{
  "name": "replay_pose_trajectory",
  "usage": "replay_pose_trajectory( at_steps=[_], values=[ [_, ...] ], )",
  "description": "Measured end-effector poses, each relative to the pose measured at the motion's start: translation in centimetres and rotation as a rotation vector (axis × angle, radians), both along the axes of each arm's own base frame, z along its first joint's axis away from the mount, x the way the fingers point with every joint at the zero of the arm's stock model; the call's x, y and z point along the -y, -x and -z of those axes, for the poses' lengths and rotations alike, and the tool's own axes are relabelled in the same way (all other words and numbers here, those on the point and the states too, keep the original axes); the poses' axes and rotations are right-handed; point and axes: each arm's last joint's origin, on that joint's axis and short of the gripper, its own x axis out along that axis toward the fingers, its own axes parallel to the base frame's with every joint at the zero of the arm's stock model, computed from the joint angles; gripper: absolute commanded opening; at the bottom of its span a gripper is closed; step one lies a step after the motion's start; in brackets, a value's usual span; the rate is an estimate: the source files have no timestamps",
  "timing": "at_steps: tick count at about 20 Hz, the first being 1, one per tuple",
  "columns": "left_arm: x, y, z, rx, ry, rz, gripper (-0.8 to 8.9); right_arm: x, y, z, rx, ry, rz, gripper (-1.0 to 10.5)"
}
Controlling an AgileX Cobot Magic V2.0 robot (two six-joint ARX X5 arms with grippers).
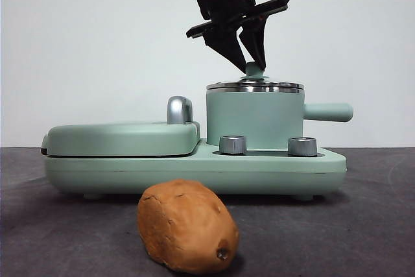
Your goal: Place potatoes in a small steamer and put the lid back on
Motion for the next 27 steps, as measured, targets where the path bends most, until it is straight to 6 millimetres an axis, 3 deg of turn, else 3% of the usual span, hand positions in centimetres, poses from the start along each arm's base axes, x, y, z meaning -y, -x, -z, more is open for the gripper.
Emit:
replay_pose_trajectory(
  at_steps=[7, 12, 16, 21, 27],
  values=[
    [-1.1, 0.6, -4.8, 0.044, 0.036, -0.01, 0.06, 0.0, 0.0, 0.0, 0.0, 0.0, -0.002, 4.7],
    [-3.2, -0.1, -5.1, 0.011, 0.006, -0.058, 0.06, 0.0, 0.0, 0.0, 0.0, 0.0, -0.002, 4.7],
    [-7.5, -1.5, -6.3, 0.026, -0.026, -0.18, 0.06, 0.0, 0.0, 0.0, 0.0, 0.0, -0.002, 4.7],
    [-14.8, -3.9, -7.5, 0.039, -0.021, -0.355, 0.06, -0.3, -0.3, 0.8, -0.106, 0.01, -0.035, 4.1],
    [-20.3, -5.5, -7.4, 0.021, -0.033, -0.487, 0.06, -4.3, -3.5, 3.2, -0.355, 0.114, -0.165, 4.0]
  ],
)
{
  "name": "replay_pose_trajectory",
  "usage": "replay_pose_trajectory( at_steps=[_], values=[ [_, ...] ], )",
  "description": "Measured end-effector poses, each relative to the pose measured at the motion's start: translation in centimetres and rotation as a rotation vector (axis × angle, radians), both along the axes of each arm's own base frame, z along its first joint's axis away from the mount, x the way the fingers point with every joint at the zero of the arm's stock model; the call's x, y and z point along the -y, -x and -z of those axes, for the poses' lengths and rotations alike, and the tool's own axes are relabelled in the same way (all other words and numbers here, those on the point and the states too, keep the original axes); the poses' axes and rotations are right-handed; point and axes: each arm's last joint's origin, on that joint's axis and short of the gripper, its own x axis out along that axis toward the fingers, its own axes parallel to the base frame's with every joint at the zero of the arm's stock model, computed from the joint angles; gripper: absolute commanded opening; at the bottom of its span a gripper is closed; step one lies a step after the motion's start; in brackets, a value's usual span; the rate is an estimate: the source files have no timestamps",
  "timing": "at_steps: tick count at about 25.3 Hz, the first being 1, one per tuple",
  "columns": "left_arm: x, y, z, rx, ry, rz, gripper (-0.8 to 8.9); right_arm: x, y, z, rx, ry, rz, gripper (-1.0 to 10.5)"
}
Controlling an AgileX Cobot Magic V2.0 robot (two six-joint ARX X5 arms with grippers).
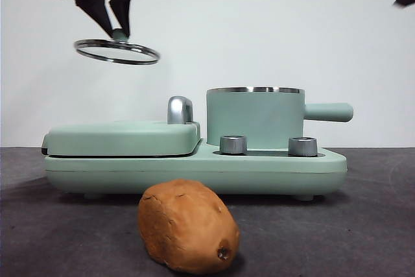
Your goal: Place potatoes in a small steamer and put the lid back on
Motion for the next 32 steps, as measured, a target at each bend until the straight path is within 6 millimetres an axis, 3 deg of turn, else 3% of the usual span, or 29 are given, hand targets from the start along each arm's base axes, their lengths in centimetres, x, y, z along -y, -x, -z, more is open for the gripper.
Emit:
replay_pose_trajectory(
  at_steps=[5, 8, 10, 15, 22, 32],
  values=[
    [-2.8, -0.6, 0.0, -0.005, 0.025, -0.044, 0.06, -6.6, -1.6, 2.8, -0.105, 0.119, -0.101, 4.1],
    [-3.3, -0.7, 0.0, -0.005, 0.027, -0.058, 0.06, -10.9, -1.4, 5.3, -0.154, 0.211, -0.164, 4.8],
    [-3.3, -0.7, 0.0, -0.006, 0.029, -0.058, 0.06, -12.6, -1.2, 6.8, -0.177, 0.269, -0.182, 5.0],
    [-3.3, -0.7, 0.0, -0.01, 0.052, -0.046, 0.06, -15.4, -1.0, 9.3, -0.198, 0.394, -0.191, 5.0],
    [-2.9, -0.6, 0.0, -0.011, 0.053, -0.038, 0.06, -18.8, -2.7, 9.5, -0.159, 0.44, -0.177, 5.0],
    [-2.3, -0.5, 0.0, -0.013, 0.059, -0.03, 0.06, -21.1, -4.2, 11.9, -0.15, 0.551, -0.219, 4.8]
  ],
)
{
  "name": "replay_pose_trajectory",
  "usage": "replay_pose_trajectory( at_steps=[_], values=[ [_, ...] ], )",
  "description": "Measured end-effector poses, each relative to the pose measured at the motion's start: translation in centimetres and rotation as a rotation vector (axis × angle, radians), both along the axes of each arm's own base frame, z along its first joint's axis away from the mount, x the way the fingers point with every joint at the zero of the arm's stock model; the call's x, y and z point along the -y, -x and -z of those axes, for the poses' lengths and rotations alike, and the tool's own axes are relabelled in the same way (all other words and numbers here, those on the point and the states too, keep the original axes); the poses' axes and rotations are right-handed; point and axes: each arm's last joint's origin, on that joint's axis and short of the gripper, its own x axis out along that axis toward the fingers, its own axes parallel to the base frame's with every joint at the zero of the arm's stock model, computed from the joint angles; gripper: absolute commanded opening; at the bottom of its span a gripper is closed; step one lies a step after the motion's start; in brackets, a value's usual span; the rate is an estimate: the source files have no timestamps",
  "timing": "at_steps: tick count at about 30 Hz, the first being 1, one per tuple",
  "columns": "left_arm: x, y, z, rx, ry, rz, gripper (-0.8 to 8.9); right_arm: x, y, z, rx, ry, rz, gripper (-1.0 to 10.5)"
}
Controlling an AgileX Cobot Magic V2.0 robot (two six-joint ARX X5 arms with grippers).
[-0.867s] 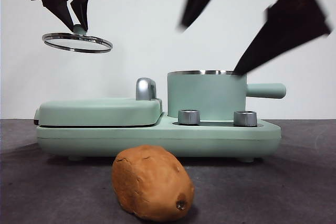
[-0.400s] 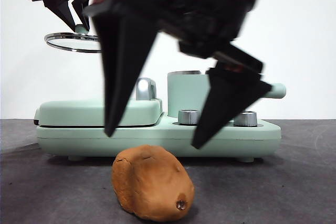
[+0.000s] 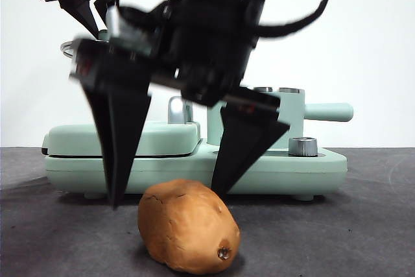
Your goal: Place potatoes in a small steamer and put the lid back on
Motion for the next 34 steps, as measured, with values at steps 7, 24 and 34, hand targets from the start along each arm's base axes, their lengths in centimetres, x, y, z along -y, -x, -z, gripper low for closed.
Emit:
replay_pose_trajectory(
  at_steps=[7, 24, 34],
  values=[
    [0.3, 0.1, 0.0, 0.0, 0.0, 0.006, 0.06, -0.2, -0.2, 1.0, -0.012, 0.036, -0.027, 2.7],
    [0.5, 0.1, 0.0, -0.002, 0.002, 0.01, 0.06, -0.9, -1.7, -6.8, 0.084, 0.084, 0.014, 2.1],
    [0.6, 0.2, 0.1, -0.009, 0.001, 0.013, 0.06, 2.9, -7.2, -17.8, 0.254, -0.098, 0.215, 2.1]
  ],
)
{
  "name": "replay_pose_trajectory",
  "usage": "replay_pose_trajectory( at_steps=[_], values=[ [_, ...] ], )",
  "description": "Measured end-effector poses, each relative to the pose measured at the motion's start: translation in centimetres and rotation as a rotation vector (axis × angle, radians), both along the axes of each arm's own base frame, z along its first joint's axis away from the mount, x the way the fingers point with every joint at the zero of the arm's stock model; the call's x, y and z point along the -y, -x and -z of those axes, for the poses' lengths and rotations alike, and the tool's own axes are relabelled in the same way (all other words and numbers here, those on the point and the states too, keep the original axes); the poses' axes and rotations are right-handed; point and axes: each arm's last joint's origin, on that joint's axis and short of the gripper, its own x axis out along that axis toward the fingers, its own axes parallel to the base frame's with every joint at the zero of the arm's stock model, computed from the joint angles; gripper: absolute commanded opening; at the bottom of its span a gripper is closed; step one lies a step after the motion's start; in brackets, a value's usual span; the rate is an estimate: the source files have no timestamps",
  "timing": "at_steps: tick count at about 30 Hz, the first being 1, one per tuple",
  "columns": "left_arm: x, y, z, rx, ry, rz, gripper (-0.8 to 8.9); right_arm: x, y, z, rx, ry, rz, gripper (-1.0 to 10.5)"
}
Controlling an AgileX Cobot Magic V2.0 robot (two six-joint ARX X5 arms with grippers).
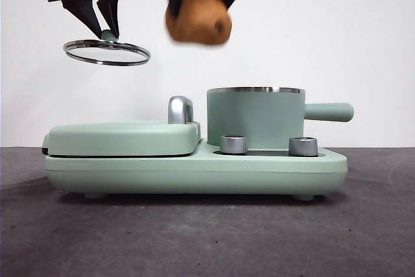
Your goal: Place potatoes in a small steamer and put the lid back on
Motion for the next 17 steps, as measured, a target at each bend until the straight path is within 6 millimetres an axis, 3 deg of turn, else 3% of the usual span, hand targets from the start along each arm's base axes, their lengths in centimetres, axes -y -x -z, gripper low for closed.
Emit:
replay_pose_trajectory(
  at_steps=[4, 8, 14, 17],
  values=[
    [0.4, 0.1, 0.0, -0.005, -0.001, 0.011, 0.06, 2.7, -3.1, -2.9, 0.057, -0.104, 0.072, 2.1],
    [1.0, 0.2, 0.0, -0.004, -0.001, 0.024, 0.06, 4.7, -6.8, -3.1, 0.077, -0.097, 0.137, 2.1],
    [1.9, 0.5, 0.0, -0.004, -0.001, 0.046, 0.06, 5.4, -12.6, 1.7, -0.009, 0.009, 0.153, 2.1],
    [2.4, 0.6, 0.0, -0.004, -0.001, 0.057, 0.06, 5.9, -14.4, 3.9, -0.052, 0.048, 0.164, 2.1]
  ],
)
